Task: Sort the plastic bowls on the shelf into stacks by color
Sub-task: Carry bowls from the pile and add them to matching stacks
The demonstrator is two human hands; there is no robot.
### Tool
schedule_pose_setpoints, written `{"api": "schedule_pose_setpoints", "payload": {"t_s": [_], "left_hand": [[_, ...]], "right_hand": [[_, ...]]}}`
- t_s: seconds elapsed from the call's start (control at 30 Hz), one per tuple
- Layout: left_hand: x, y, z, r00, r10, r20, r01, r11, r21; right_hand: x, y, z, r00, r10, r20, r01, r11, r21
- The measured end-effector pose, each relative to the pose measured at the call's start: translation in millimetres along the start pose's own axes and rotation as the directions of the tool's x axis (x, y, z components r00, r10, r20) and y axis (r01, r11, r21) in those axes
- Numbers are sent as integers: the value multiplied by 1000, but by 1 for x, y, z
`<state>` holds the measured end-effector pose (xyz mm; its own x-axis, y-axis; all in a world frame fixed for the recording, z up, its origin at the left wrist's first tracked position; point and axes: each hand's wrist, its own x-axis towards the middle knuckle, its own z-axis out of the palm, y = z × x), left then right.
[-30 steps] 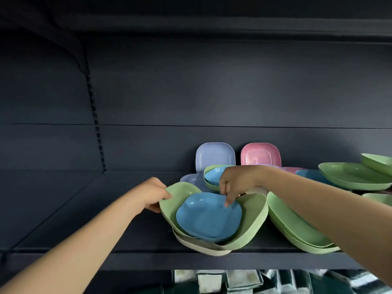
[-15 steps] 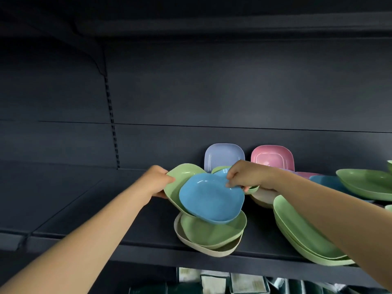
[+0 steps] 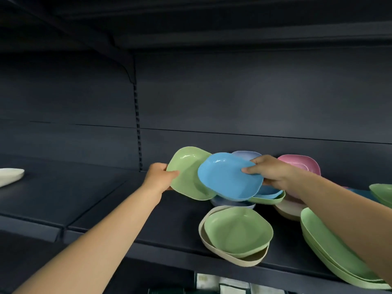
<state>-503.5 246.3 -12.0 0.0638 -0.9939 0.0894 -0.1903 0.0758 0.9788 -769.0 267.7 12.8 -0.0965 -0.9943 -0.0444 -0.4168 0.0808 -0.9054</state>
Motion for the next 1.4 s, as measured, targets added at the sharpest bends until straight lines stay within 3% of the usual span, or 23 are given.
{"api": "schedule_pose_setpoints", "payload": {"t_s": [0.2, 0.4, 0.83, 0.97, 1.17, 1.4], "left_hand": [[9, -8, -63, 992, -91, -83, 72, 976, -205], [20, -19, -156, 988, -110, -111, 72, 950, -304], [50, -82, -437, 962, -125, -241, 42, 946, -322], [58, -105, -520, 949, -175, -261, 66, 924, -377], [83, -127, -622, 928, -129, -351, -31, 909, -416], [151, -148, -727, 869, -43, -493, -127, 943, -308]], "right_hand": [[8, -38, 53, 998, -25, -65, 33, 992, 125], [9, -93, 138, 999, 4, -54, 9, 970, 242], [26, -205, 408, 1000, 23, 9, -25, 945, 325], [33, -236, 487, 993, -24, 112, -17, 938, 346], [66, -293, 586, 971, -137, 194, 69, 944, 324], [137, -348, 691, 952, -195, 237, 109, 936, 335]]}}
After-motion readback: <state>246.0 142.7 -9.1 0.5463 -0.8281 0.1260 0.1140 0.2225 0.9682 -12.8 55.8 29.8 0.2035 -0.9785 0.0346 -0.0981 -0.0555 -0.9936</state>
